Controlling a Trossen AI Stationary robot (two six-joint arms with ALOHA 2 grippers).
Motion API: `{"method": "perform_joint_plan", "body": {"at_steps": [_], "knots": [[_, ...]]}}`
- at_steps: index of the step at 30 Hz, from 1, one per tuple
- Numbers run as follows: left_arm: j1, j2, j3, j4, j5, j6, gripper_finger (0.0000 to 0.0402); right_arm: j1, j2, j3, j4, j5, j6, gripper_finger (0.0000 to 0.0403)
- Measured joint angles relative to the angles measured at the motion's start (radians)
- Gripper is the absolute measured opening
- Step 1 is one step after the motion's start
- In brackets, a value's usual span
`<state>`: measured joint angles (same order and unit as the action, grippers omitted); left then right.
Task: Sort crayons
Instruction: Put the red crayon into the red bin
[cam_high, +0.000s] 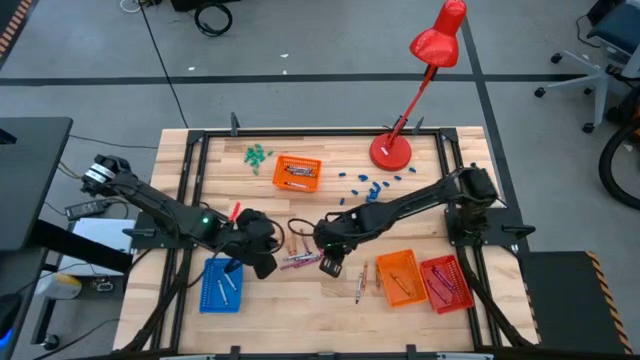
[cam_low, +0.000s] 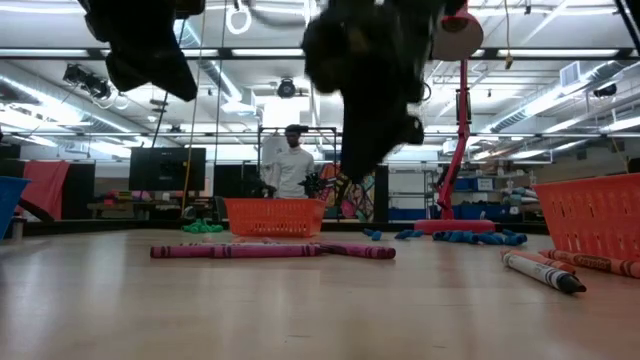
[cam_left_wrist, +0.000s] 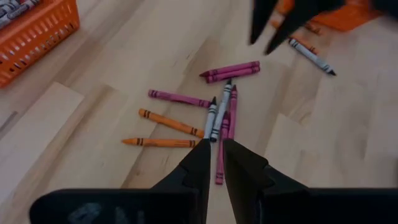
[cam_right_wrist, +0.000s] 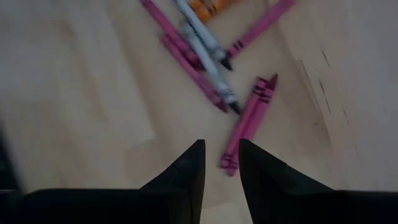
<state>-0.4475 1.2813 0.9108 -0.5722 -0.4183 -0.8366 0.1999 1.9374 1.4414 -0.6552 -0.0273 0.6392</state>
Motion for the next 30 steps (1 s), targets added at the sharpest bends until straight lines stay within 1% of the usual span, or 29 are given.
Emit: {"method": "perform_joint_plan", "body": {"at_steps": [5, 10, 13, 17, 24, 27, 30], "knots": [[0.001, -0.007, 0.0, 0.0, 0.001, -0.011, 0.0052, -0.034, 0.092, 0.0, 0.004, -0.032, -0.052, 0.0101], [-0.001, -0.007, 0.0, 0.001, 0.02, -0.026, 0.0052, -0.046, 0.136, -0.001, 0.004, -0.052, -0.082, 0.0101], [-0.001, -0.007, 0.0, -0.001, 0.021, -0.032, 0.0052, -0.046, 0.139, -0.001, 0.003, -0.046, -0.092, 0.0101], [-0.001, -0.007, 0.0, 0.0, 0.021, -0.033, 0.0052, -0.046, 0.139, -0.001, 0.005, -0.01, -0.097, 0.0101], [-0.001, -0.007, 0.0, -0.001, 0.021, -0.032, 0.0052, -0.055, 0.139, -0.002, 0.006, -0.011, -0.124, 0.01], [-0.001, -0.007, 0.0, -0.001, 0.021, -0.032, 0.0052, -0.06, 0.135, -0.033, 0.039, -0.035, -0.123, 0.0088], [-0.001, -0.007, 0.0, -0.001, 0.022, -0.023, 0.0052, -0.069, 0.129, -0.071, 0.06, -0.066, -0.121, 0.006]]}}
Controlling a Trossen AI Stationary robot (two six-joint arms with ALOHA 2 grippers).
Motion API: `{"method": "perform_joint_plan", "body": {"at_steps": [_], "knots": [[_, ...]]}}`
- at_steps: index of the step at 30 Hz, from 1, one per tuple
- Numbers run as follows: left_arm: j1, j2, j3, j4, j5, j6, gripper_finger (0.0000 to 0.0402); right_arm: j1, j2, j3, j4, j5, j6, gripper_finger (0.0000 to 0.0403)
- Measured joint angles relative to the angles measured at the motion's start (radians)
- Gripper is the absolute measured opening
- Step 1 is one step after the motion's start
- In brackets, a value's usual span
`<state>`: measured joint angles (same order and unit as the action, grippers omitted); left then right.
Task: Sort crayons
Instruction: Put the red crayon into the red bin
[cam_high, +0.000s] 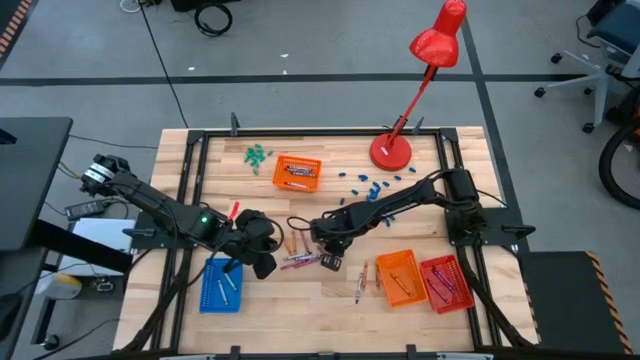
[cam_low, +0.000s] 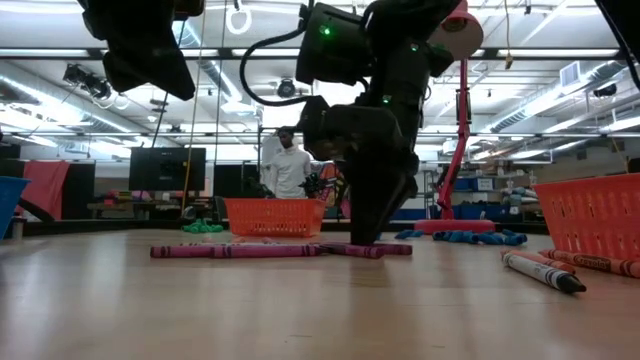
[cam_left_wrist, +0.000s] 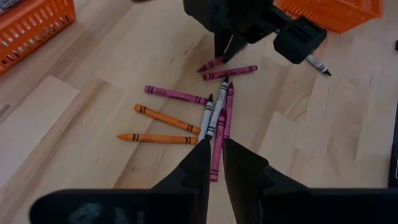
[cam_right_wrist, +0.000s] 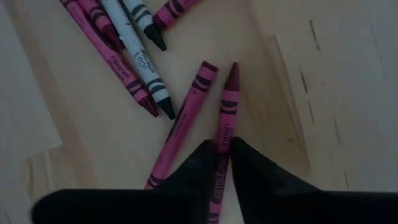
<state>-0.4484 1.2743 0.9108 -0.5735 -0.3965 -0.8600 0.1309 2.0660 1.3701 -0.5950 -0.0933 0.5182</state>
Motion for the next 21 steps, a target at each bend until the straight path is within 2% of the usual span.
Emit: {"method": "perform_joint_plan", "body": {"at_steps": [3, 5, 21], "knots": [[0.0, 0.0, 0.0, 0.0, 0.0, 0.004, 0.0052, 0.0, 0.0, -0.014, 0.001, -0.001, -0.001, 0.0023], [0.0, 0.0, 0.0, 0.0, 0.0, 0.005, 0.0052, 0.0, 0.0, -0.012, -0.006, -0.007, -0.007, 0.0013], [0.0, 0.001, 0.0, 0.0, 0.0, -0.001, 0.0052, -0.039, -0.105, 0.048, -0.212, -0.016, -0.025, 0.0005]]}}
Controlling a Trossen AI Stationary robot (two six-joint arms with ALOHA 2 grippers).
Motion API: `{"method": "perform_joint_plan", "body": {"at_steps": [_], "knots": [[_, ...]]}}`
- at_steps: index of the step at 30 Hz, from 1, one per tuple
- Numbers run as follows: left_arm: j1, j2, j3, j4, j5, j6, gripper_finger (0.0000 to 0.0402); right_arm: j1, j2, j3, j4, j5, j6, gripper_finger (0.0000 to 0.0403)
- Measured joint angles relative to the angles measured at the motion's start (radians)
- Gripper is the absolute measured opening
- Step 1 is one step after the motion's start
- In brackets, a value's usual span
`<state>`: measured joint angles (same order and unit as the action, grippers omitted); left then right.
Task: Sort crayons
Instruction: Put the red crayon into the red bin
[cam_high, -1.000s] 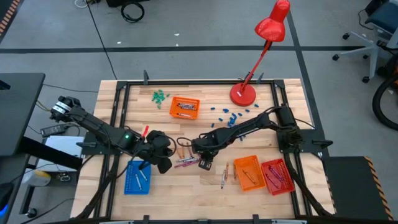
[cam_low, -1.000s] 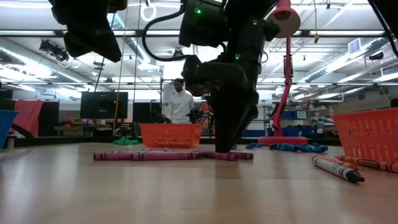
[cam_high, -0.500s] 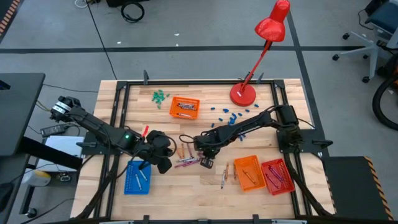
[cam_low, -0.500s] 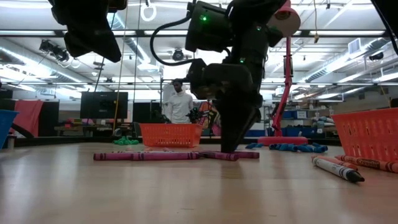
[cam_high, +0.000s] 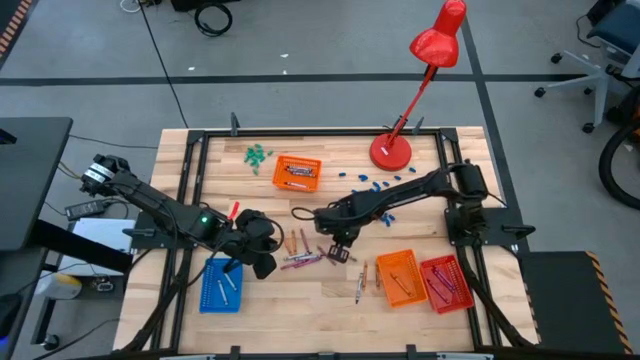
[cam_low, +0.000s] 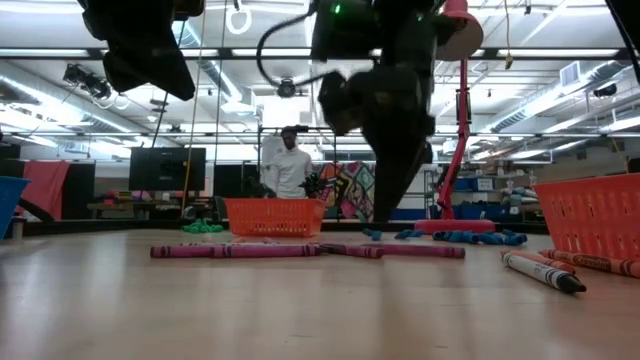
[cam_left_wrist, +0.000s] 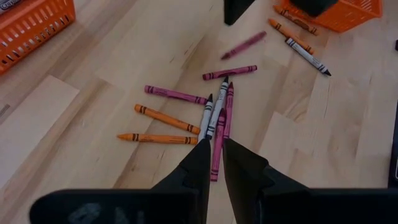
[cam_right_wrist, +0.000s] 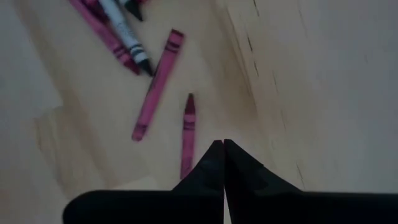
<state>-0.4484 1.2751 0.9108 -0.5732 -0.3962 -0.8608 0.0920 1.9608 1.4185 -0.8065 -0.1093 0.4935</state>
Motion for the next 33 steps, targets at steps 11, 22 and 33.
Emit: {"method": "perform_joint_plan", "body": {"at_steps": [11, 22, 33], "knots": [[0.0, 0.0, 0.0, 0.0, -0.006, -0.008, 0.0052, 0.125, -0.022, 0.001, -0.028, -0.097, 0.055, 0.0076], [0.002, 0.0, 0.0, 0.014, -0.007, -0.009, 0.0052, 0.24, -0.018, -0.02, 0.08, 0.243, 0.082, 0.0169], [0.001, 0.0, 0.0, 0.024, -0.007, -0.011, 0.0052, 0.219, -0.017, -0.146, 0.206, 0.292, 0.074, 0.0146]]}}
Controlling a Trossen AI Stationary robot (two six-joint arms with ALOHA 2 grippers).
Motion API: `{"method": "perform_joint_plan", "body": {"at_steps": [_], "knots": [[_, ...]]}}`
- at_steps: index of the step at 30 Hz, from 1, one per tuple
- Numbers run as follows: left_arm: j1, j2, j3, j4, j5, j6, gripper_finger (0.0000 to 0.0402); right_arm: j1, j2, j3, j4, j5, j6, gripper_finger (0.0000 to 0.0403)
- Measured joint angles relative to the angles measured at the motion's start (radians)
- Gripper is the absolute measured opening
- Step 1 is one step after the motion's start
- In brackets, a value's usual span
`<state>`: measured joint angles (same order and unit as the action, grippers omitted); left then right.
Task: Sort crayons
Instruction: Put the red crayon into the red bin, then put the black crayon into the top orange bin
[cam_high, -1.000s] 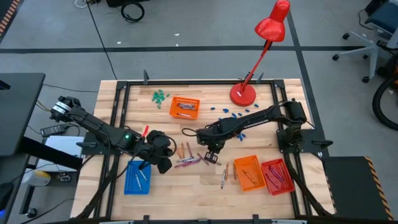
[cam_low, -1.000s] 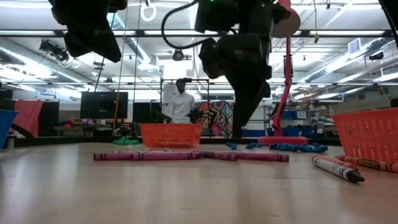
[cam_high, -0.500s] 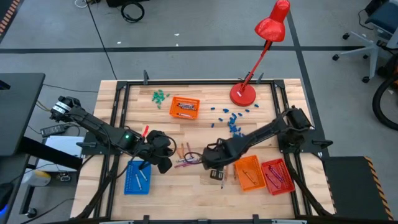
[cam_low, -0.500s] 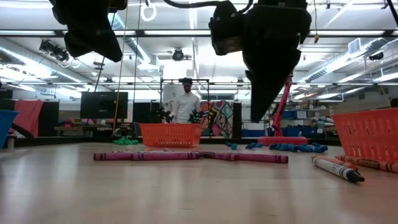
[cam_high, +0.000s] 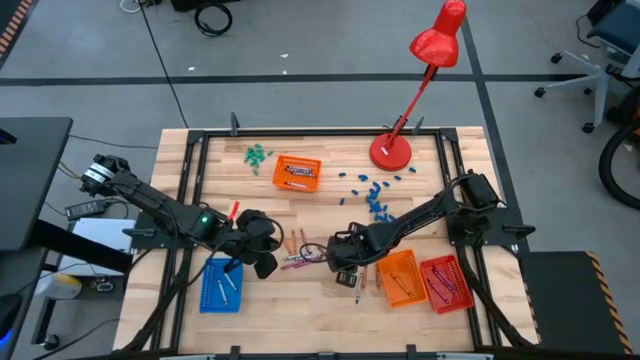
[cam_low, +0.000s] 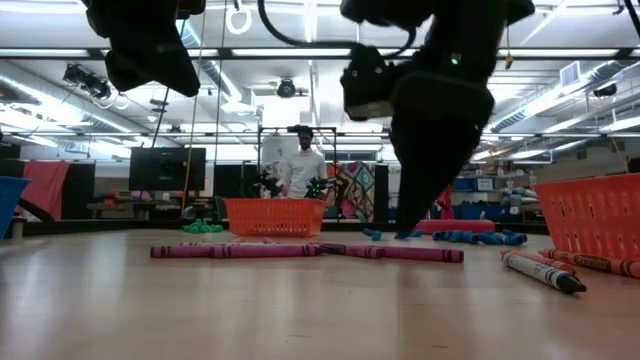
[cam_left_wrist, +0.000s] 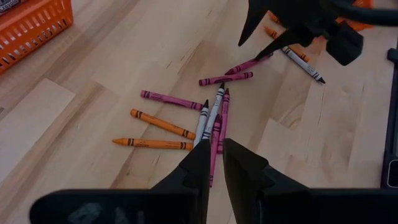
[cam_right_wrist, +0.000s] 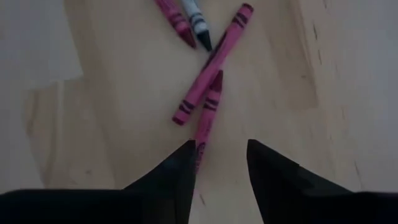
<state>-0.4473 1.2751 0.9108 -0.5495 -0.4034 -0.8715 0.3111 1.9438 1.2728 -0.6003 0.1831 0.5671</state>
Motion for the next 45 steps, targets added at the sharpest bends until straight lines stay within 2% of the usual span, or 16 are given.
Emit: {"method": "perform_joint_plan", "body": {"at_steps": [4, 15, 18, 22, 24, 29, 35, 45], "knots": [[0.0, 0.0, 0.0, 0.0, 0.0, 0.0, 0.0052, -0.008, 0.0, -0.049, 0.089, -0.046, -0.013, 0.0137], [0.0, 0.0, 0.0, -0.001, 0.0, -0.009, 0.0052, -0.01, -0.007, -0.14, 0.2, -0.048, -0.021, 0.0121], [0.0, 0.0, 0.0, -0.001, 0.0, -0.009, 0.0052, -0.013, -0.006, -0.151, 0.203, -0.063, -0.022, 0.0094], [0.0, 0.0, 0.0, -0.002, 0.0, -0.009, 0.0052, -0.017, -0.006, -0.152, 0.206, -0.093, -0.021, 0.0026], [0.0, 0.0, 0.0, -0.003, 0.0, -0.009, 0.0052, -0.023, -0.006, -0.151, 0.208, -0.115, -0.021, 0.0015], [0.0, 0.0, 0.0, -0.003, 0.0, -0.009, 0.0052, -0.042, -0.008, -0.119, 0.168, -0.143, -0.026, 0.003], [0.0, 0.0, 0.0, -0.003, 0.0, -0.008, 0.0052, -0.071, -0.003, -0.051, 0.08, -0.166, -0.093, 0.0012], [0.0, 0.0, 0.0, -0.007, 0.0, -0.004, 0.0052, -0.097, -0.003, 0.063, -0.077, -0.192, -0.104, 0.0003]]}}
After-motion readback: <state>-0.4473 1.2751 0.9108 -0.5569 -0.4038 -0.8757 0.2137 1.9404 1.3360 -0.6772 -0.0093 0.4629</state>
